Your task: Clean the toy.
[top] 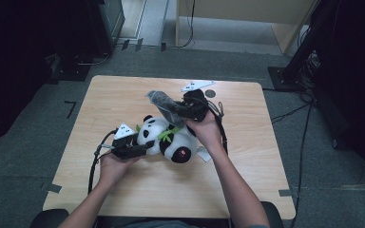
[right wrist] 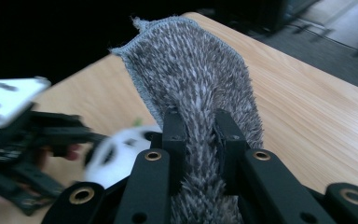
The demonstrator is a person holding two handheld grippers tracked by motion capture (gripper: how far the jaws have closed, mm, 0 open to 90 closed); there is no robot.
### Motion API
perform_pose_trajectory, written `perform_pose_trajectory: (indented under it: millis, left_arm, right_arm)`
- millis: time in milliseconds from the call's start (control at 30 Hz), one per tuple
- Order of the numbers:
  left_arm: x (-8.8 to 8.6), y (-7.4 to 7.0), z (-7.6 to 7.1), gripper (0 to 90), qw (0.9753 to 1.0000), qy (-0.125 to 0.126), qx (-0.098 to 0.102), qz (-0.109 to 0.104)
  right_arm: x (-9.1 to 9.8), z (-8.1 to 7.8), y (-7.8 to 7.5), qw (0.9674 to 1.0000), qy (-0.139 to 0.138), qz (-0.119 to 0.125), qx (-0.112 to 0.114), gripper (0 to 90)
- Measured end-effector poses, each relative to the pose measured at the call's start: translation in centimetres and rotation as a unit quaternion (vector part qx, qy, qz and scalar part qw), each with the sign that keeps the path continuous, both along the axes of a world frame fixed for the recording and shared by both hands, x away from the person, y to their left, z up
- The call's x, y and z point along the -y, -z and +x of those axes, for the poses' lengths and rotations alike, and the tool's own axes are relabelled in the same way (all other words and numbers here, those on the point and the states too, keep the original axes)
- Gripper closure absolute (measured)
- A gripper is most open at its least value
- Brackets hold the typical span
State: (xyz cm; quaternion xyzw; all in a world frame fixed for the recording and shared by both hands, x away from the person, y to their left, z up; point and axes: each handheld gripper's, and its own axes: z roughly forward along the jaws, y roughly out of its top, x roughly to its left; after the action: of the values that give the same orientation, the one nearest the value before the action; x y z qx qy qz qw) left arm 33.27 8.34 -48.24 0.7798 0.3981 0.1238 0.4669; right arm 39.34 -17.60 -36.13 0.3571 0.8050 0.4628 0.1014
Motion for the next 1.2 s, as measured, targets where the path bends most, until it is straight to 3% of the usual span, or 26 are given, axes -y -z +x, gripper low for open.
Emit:
perform_pose_trajectory:
  millis: [133, 267, 467, 600, 733, 867, 1033, 1100, 1200]
  left_arm:
    - [0.1, 0.0, -0.1, 37.8, 1.0000, -0.001, 0.003, -0.002]
    - [0.2, 0.0, -0.2, 37.9, 1.0000, -0.003, 0.004, 0.000]
    - [0.1, 0.1, -0.1, 38.2, 1.0000, -0.004, -0.001, 0.002]
    - [0.3, -0.1, 0.0, 38.7, 0.9999, -0.005, -0.009, 0.009]
    - [0.3, -0.1, 0.1, 39.1, 0.9998, -0.006, -0.011, 0.013]
    - [0.4, -0.1, 0.1, 40.3, 0.9998, -0.007, -0.013, 0.012]
    - [0.5, -0.4, 0.3, 42.0, 0.9996, -0.007, -0.023, 0.016]
    - [0.5, -0.3, 0.3, 42.0, 0.9997, -0.006, -0.021, 0.014]
    - [0.4, -0.2, 0.3, 41.9, 0.9997, -0.007, -0.020, 0.010]
  right_arm:
    - [-2.2, -1.0, -0.4, 0.9994, -0.032, -0.005, 0.009, 79.0]
    - [-4.4, -1.2, 0.9, 0.9980, -0.058, -0.024, -0.002, 78.9]
    - [-6.0, -0.1, 4.2, 0.9942, -0.082, -0.037, -0.059, 75.3]
    - [-5.9, 0.1, 4.8, 0.9943, -0.084, -0.042, -0.050, 60.6]
    - [-6.1, -0.3, 5.1, 0.9930, -0.093, -0.067, -0.028, 63.8]
    - [-6.0, -0.3, 5.2, 0.9926, -0.088, -0.082, -0.018, 76.0]
    - [-5.1, 0.4, 5.0, 0.9938, -0.061, -0.090, -0.025, 77.8]
    - [-4.5, 0.8, 5.1, 0.9930, -0.039, -0.110, -0.021, 78.0]
    - [-3.2, 1.8, 5.8, 0.9943, -0.024, -0.090, -0.052, 78.5]
